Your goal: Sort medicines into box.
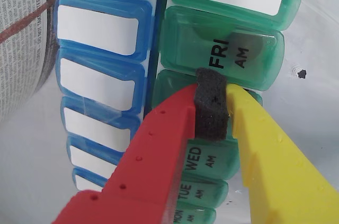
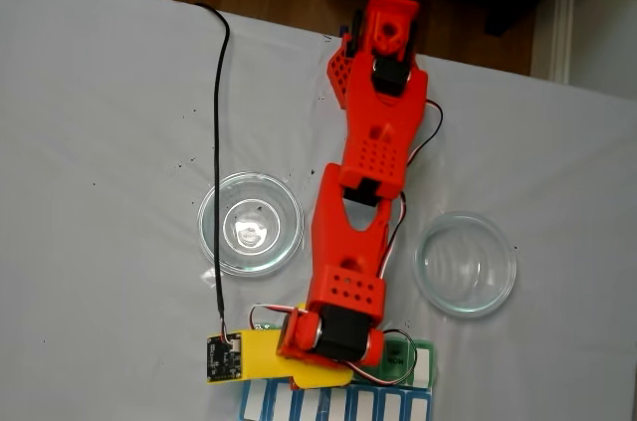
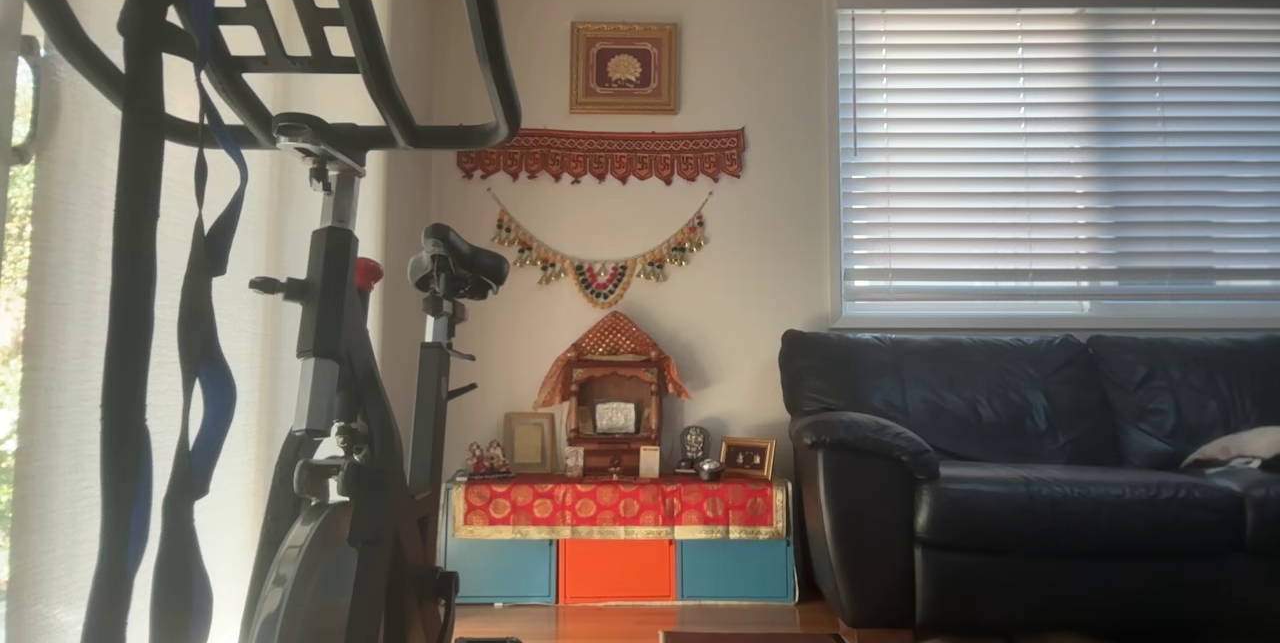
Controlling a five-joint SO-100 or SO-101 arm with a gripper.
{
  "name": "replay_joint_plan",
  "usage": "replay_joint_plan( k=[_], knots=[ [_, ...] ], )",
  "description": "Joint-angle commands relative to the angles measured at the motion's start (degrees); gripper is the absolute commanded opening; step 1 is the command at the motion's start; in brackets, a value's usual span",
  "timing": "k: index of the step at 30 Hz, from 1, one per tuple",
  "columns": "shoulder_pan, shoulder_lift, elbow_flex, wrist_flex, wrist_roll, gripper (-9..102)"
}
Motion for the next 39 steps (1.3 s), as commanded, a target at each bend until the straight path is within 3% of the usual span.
replay_joint_plan(
  k=[1, 14, 39],
  knots=[
    [-0.35, -0.09, -1.32, 2.02, 0.18, 1],
    [5.71, -11.25, -20.21, 1.93, -0.09, 1],
    [15.21, 10.46, 10.55, 2.02, -7.03, 1]
  ],
)
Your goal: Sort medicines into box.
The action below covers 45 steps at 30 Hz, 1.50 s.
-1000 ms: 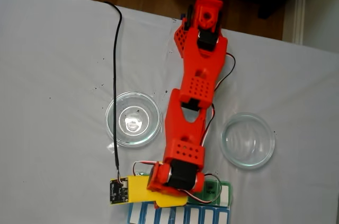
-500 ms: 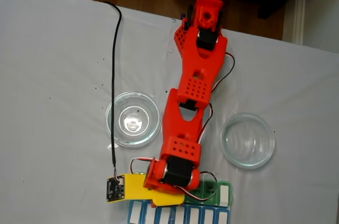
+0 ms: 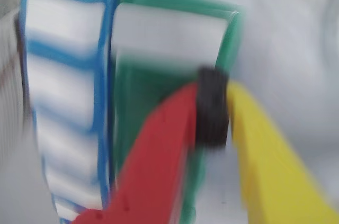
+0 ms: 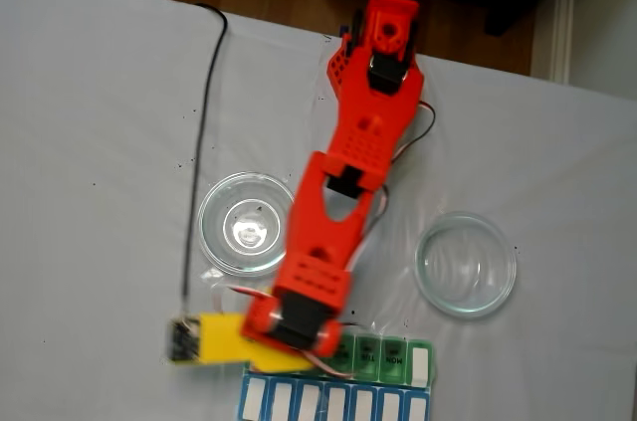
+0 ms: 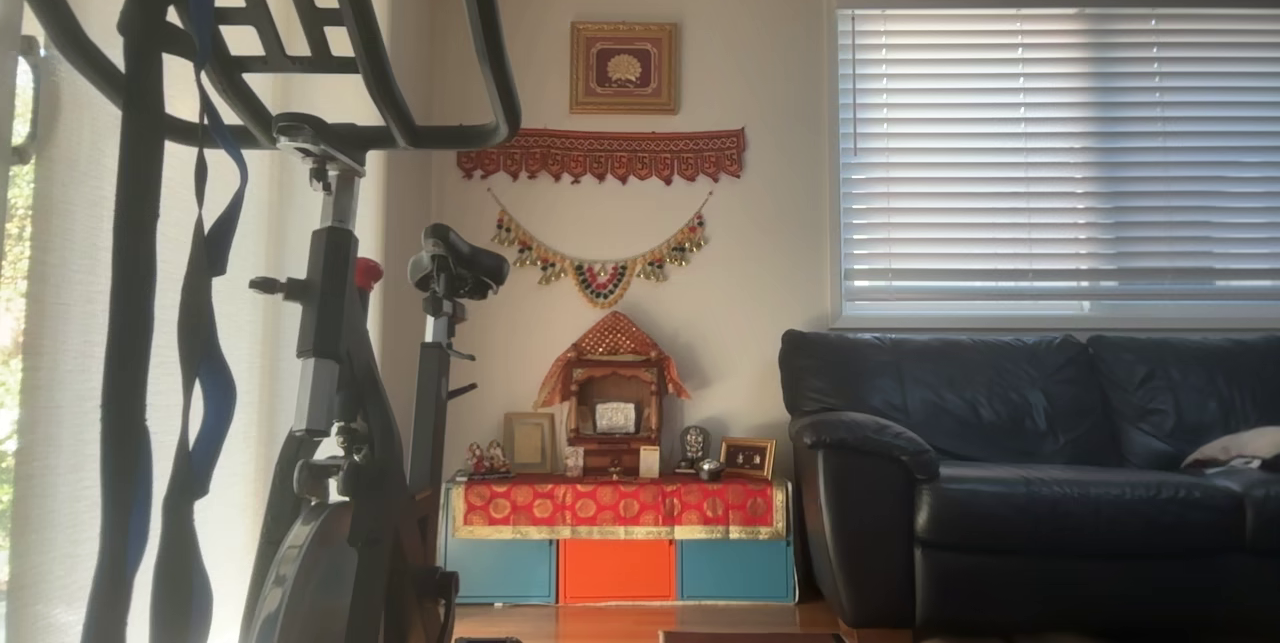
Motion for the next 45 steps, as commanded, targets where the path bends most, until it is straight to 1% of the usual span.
replay_joint_plan(
  k=[1, 9, 13, 16, 21, 23, 27, 32, 33, 34, 36, 37, 40, 45],
  knots=[
    [3.34, 5.01, 1.32, 2.02, -0.88, 1],
    [1.85, 8.26, 5.36, 1.93, -1.67, 1],
    [-0.53, 14.68, 6.50, 1.93, -1.23, 1],
    [-2.02, 19.42, 3.60, 1.76, 1.93, 1],
    [-2.72, 19.78, -10.81, 1.93, 9.14, 1],
    [-2.72, 21.01, -12.57, 1.93, 10.81, 1],
    [-3.52, 26.02, -10.02, 2.02, 12.92, 1],
    [-7.91, 40.69, 6.86, 1.41, 10.11, 1],
    [-9.14, 45.88, 14.59, -0.88, 9.23, 1],
    [-10.37, 53.44, 26.72, -6.77, 8.53, 1],
    [-12.66, 70.49, 54.05, -24.26, 8.44, 1],
    [-13.71, 75.67, 61.87, -28.56, 8.17, 1],
    [-15.38, 79.98, 69.87, -26.98, 3.96, 1],
    [-16.96, 94.22, 94.92, -35.86, -2.20, 1]
  ],
)
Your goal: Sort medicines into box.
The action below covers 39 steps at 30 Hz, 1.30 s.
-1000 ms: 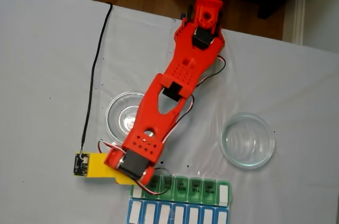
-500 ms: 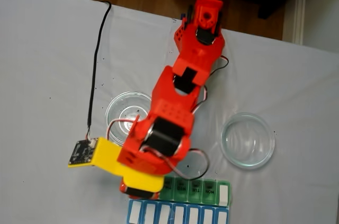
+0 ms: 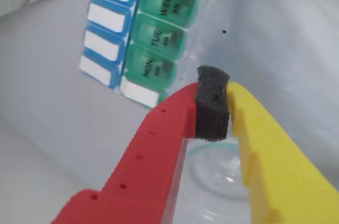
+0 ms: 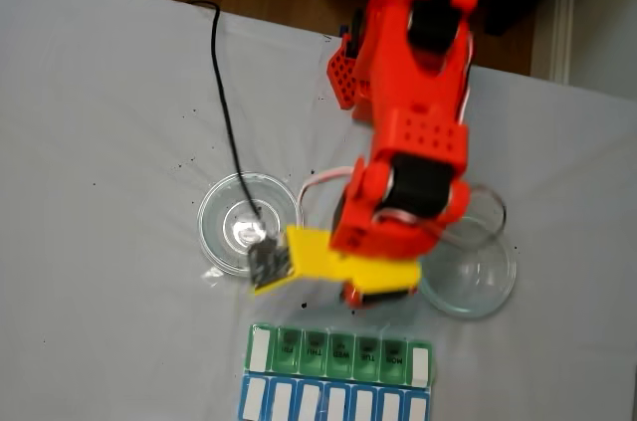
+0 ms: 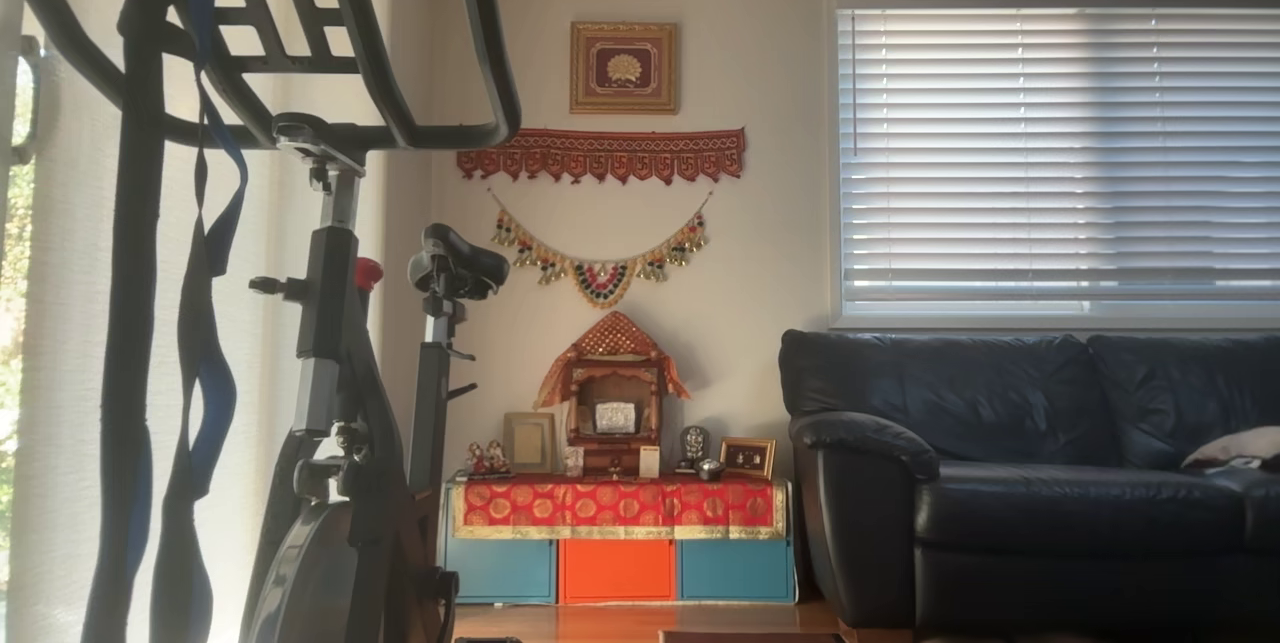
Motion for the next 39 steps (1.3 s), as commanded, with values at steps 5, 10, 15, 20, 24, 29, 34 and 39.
replay_joint_plan(
  k=[5, 10, 15, 20, 24, 29, 34, 39],
  knots=[
    [-2.46, 27.07, 28.74, -11.60, -10.37, 1],
    [-4.39, 46.41, 48.78, -12.57, -15.21, 1],
    [-6.59, 53.09, 56.78, -7.47, -20.04, 1],
    [-8.70, 53.09, 62.23, -7.03, -20.92, 1],
    [-10.72, 53.00, 66.62, -4.48, -22.41, 1],
    [-10.20, 53.00, 71.28, -4.39, -22.41, 1],
    [-7.38, 53.09, 71.37, -0.53, -26.72, 1],
    [-7.82, 53.09, 71.37, 7.03, -25.40, 2]
  ],
)
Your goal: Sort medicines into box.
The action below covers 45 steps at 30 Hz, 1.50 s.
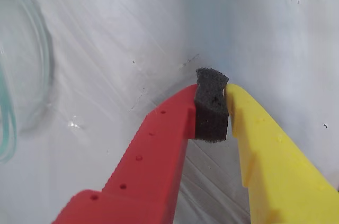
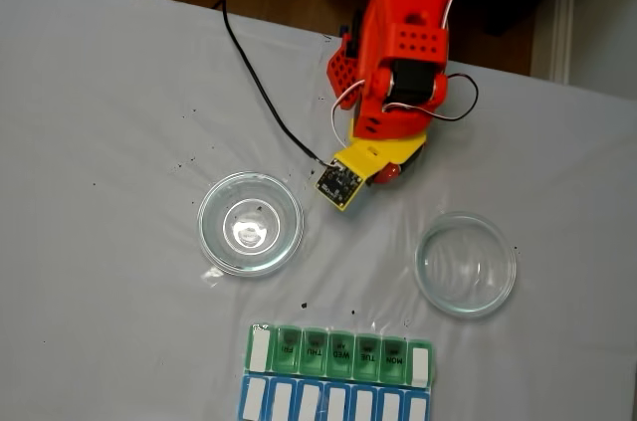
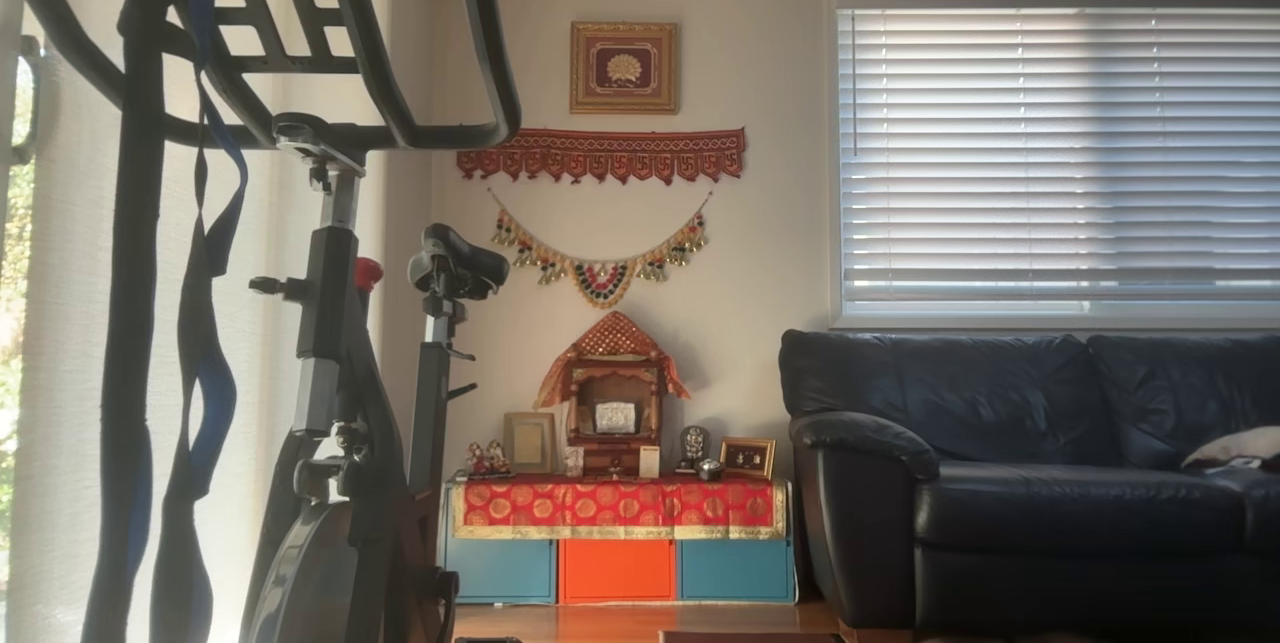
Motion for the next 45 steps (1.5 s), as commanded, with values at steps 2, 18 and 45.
replay_joint_plan(
  k=[2, 18, 45],
  knots=[
    [-1.67, 0.88, -0.44, 3.96, 4.48, 2],
    [-2.20, 0.97, -0.44, 3.96, 6.15, 2],
    [-2.37, 0.97, -0.44, 3.96, 6.15, 2]
  ],
)
